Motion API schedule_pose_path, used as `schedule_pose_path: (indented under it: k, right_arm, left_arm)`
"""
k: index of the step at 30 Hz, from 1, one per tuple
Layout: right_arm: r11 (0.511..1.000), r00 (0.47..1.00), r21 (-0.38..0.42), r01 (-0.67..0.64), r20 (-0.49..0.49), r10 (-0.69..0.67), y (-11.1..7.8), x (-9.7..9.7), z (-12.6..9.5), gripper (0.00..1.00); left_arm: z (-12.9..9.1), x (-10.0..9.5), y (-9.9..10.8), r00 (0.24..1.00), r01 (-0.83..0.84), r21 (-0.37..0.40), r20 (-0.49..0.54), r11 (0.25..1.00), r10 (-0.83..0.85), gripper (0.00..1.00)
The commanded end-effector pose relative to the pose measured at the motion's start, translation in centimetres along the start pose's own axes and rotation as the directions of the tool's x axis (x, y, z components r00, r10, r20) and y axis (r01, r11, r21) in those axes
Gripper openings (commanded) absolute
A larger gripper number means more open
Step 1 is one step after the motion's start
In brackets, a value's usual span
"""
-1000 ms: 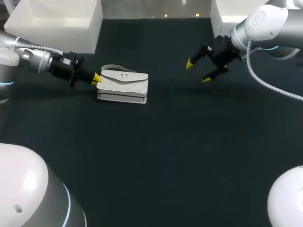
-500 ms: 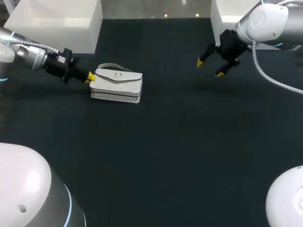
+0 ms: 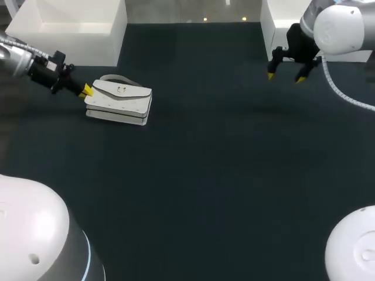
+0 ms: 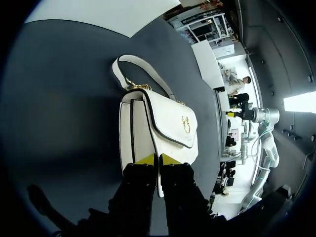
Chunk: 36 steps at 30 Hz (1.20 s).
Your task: Pick up the bag, open it, inspect its contents, close it, and place it on the opposite side
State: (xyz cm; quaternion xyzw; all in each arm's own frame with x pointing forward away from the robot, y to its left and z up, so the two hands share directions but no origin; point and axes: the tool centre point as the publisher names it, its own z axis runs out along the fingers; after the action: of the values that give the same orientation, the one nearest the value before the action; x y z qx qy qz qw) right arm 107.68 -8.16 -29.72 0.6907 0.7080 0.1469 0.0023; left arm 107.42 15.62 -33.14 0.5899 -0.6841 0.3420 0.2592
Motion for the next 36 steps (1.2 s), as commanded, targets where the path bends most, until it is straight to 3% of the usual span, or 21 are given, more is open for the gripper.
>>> schedule_pose_path:
  k: [1,11,21,36]
  right_arm:
    - [1.0,0.999,0.004,0.001,0.051,-0.001,-0.2,0.0,-0.6,1.0]
    - [0.998,0.993,0.068,-0.001,0.121,-0.007,-0.6,-1.1,-1.1,1.0]
    - [0.997,0.991,0.08,-0.011,0.136,0.0,-0.7,-1.4,-1.4,1.0]
    - [0.997,0.991,0.08,-0.011,0.136,0.0,-0.7,-1.4,-1.4,1.0]
  left_arm:
    - [-1.7,-1.5,-0.7,0.999,-0.004,-0.019,-0.041,1.0,0.003,0.0]
    - [-4.5,-5.2,-0.9,0.999,0.007,0.031,-0.052,0.999,-0.005,0.0]
    - [-6.9,-8.1,-1.3,0.998,0.032,0.059,-0.064,0.998,-0.028,0.0]
    - [-12.0,-12.3,-4.1,0.994,0.034,0.021,-0.109,0.999,-0.031,0.0]
